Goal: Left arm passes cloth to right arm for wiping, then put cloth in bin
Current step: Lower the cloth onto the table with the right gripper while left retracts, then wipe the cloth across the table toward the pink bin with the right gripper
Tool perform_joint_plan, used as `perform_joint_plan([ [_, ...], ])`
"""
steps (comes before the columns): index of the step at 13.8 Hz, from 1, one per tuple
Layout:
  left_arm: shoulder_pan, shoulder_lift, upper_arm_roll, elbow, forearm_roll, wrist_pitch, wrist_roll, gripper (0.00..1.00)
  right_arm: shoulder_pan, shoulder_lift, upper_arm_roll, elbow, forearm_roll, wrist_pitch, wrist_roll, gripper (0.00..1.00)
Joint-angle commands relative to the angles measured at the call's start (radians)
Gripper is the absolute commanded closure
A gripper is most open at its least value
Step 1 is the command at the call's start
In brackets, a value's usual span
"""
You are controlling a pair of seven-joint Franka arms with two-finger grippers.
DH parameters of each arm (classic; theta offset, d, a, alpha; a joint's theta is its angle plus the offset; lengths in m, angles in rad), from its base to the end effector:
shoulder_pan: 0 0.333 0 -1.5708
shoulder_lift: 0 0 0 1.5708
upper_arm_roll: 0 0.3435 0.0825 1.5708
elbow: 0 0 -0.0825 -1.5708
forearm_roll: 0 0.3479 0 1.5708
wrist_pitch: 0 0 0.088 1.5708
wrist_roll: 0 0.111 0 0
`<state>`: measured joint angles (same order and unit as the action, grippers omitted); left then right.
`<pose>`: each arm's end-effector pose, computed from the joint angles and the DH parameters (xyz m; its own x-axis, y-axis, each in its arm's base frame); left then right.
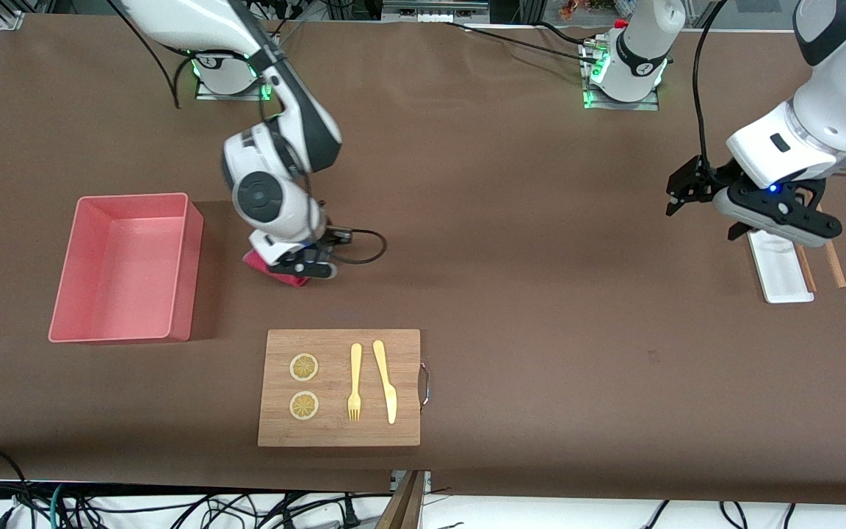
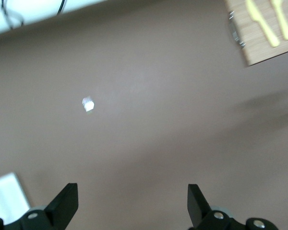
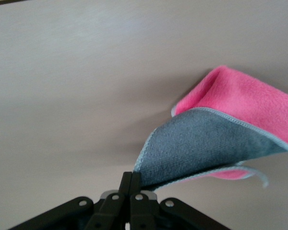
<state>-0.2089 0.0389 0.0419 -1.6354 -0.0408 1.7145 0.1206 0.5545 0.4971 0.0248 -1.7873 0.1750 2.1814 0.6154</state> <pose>0.5345 -0.0946 0.6119 0.9596 -0.2779 0.0445 -0.2794 -0.9596 0.0338 0.5242 0.3494 0.3114 0.9751 -0.1391 -0.1729 -0.1503 -0.9872 -0.0532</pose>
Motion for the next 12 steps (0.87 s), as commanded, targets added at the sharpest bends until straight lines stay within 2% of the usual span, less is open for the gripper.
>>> perform_joint_plan([
  [1,0.0,-0.04,-0.019,0.021,0.1,-0.123,-0.135,0.0,0.088,0.072,-0.011,0.133,0.058,-0.011,0.133,1.0],
  [5,0.011,-0.043,-0.004,0.071,0.099,-0.19,-0.168,0.0,0.188,0.165,-0.011,0.291,0.066,0.038,0.329,1.0],
  [7,0.016,-0.043,-0.002,0.088,0.093,-0.246,-0.174,0.0,0.182,0.16,0.003,0.318,0.07,0.025,0.362,1.0],
  [9,0.058,-0.043,-0.004,0.092,0.05,-0.308,-0.176,0.0,0.131,0.117,0.021,0.275,0.086,-0.001,0.357,1.0],
  [12,0.208,0.009,-0.008,0.104,-0.026,-0.286,-0.164,0.0,0.018,0.029,0.03,0.133,0.089,-0.045,0.311,1.0],
])
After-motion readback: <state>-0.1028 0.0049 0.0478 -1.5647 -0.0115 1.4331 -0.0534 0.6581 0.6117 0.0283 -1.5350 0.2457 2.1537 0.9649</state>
